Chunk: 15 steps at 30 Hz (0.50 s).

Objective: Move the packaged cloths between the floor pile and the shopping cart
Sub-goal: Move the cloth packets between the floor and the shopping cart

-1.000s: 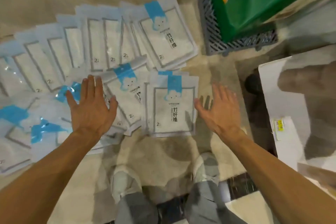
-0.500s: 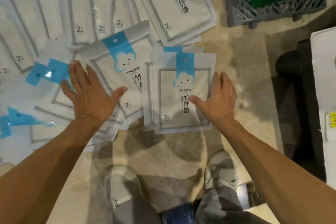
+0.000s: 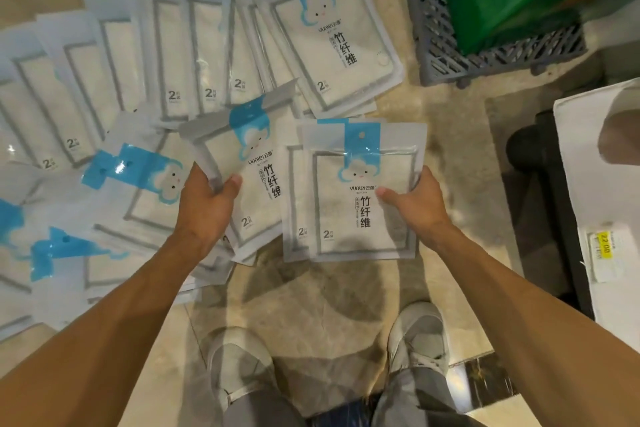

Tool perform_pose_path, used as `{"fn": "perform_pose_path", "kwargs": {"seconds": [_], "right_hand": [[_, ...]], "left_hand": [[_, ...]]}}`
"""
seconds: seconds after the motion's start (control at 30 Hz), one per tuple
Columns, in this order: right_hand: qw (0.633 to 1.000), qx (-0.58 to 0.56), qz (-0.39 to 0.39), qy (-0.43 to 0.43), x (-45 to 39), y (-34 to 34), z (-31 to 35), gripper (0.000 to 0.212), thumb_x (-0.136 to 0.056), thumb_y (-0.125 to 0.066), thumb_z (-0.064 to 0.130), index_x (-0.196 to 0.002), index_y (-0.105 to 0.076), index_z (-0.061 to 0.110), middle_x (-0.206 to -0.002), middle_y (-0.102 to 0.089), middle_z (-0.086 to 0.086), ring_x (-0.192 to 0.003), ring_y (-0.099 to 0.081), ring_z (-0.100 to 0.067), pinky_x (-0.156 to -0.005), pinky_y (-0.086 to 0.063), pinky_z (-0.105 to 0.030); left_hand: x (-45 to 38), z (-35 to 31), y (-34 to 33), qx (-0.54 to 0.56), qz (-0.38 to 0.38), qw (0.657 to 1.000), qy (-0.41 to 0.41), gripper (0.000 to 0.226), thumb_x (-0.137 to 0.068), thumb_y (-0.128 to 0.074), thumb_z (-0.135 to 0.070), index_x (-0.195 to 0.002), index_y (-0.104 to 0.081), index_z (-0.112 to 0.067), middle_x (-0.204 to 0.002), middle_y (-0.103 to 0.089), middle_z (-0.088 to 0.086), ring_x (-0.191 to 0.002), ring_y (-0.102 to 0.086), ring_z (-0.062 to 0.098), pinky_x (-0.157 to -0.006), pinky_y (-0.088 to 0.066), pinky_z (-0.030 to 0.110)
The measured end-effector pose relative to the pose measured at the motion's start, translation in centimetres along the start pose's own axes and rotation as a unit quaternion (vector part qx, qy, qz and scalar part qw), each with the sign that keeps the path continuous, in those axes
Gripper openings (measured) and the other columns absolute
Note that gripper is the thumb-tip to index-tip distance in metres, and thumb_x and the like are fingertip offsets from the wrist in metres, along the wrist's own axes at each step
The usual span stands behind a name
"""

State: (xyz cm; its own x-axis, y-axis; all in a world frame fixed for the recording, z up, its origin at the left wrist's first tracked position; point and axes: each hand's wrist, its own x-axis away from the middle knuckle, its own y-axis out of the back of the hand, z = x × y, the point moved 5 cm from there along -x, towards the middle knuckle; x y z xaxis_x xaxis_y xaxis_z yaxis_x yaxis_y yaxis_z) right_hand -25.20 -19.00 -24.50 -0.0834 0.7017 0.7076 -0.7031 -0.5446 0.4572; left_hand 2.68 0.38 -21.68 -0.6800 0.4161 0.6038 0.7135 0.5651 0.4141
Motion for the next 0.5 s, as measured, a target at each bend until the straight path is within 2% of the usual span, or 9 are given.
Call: {"fn": "perform_pose_path", "kwargs": {"seconds": [0.1, 0.2, 0.3, 0.37, 0.43, 0.47, 0.5], "right_hand": [[0.997, -0.068, 0.023, -0.002, 0.2, 0.2, 0.3, 0.039, -0.086, -0.082, 0.006, -0.118, -0.059, 0.012, -0.102, -0.073, 0.001, -0.083, -0.071, -0.010, -0.073, -0.062, -0.030], [0.994, -0.105, 0.021, 0.018, 0.4, 0.8, 0.8, 0.032, -0.088, -0.079, 0.004, -0.115, -0.066, 0.015, -0.100, -0.076, 0.004, -0.081, -0.075, -0.007, -0.073, -0.064, -0.028], [0.988, -0.153, -0.004, 0.015, 0.7, 1.5, 1.4, 0.024, -0.091, -0.077, 0.007, -0.110, -0.068, 0.019, -0.096, -0.078, 0.005, -0.083, -0.077, -0.012, -0.076, -0.065, -0.036], [0.985, -0.168, -0.020, 0.016, 1.0, 1.9, 2.1, 0.023, -0.094, -0.074, 0.010, -0.116, -0.068, 0.016, -0.095, -0.080, 0.004, -0.086, -0.078, -0.015, -0.079, -0.065, -0.040], [0.983, -0.181, -0.027, 0.023, 1.4, 2.3, 3.0, 0.021, -0.097, -0.070, 0.012, -0.118, -0.068, 0.015, -0.099, -0.080, 0.000, -0.089, -0.078, -0.019, -0.081, -0.064, -0.043], [0.981, -0.188, -0.029, 0.026, 1.7, 2.5, 3.6, 0.020, -0.097, -0.070, 0.012, -0.117, -0.069, 0.014, -0.100, -0.080, -0.003, -0.091, -0.078, -0.022, -0.083, -0.064, -0.046], [0.980, -0.193, -0.029, 0.029, 2.0, 2.7, 4.2, 0.021, -0.096, -0.070, 0.012, -0.117, -0.069, 0.013, -0.100, -0.080, -0.005, -0.092, -0.078, -0.024, -0.084, -0.064, -0.049]], "left_hand": [[0.1, -0.6, 0.3, 0.031, -0.027, 0.999, -0.016, 0.044, -0.100, -0.060, -0.008, -0.142, -0.048, -0.011, -0.128, -0.063, 0.001, -0.114, -0.061, 0.017, -0.093, -0.050, 0.030], [-0.2, -1.0, 1.0, 0.026, -0.066, 0.997, -0.038, 0.039, -0.100, -0.059, -0.010, -0.138, -0.051, -0.012, -0.126, -0.064, 0.003, -0.115, -0.063, 0.020, -0.096, -0.051, 0.035], [-0.1, -1.8, 2.3, -0.007, -0.101, 0.993, -0.067, 0.034, -0.101, -0.058, -0.012, -0.134, -0.054, -0.006, -0.120, -0.064, 0.003, -0.111, -0.062, 0.020, -0.094, -0.051, 0.031], [0.1, -2.1, 3.5, -0.010, -0.116, 0.990, -0.074, 0.034, -0.100, -0.059, -0.019, -0.131, -0.055, -0.005, -0.120, -0.064, 0.004, -0.112, -0.061, 0.021, -0.099, -0.050, 0.034], [0.5, -2.7, 5.0, -0.024, -0.126, 0.989, -0.072, 0.049, -0.095, -0.061, -0.038, -0.129, -0.056, -0.004, -0.126, -0.065, 0.008, -0.117, -0.061, 0.026, -0.105, -0.048, 0.045], [0.6, -3.0, 5.8, -0.034, -0.125, 0.989, -0.074, 0.056, -0.092, -0.061, -0.044, -0.130, -0.056, -0.003, -0.127, -0.065, 0.011, -0.118, -0.061, 0.028, -0.106, -0.048, 0.046], [0.8, -3.3, 6.7, -0.034, -0.126, 0.989, -0.076, 0.053, -0.093, -0.062, -0.042, -0.128, -0.057, -0.002, -0.125, -0.066, 0.011, -0.116, -0.062, 0.027, -0.103, -0.050, 0.042]]}}
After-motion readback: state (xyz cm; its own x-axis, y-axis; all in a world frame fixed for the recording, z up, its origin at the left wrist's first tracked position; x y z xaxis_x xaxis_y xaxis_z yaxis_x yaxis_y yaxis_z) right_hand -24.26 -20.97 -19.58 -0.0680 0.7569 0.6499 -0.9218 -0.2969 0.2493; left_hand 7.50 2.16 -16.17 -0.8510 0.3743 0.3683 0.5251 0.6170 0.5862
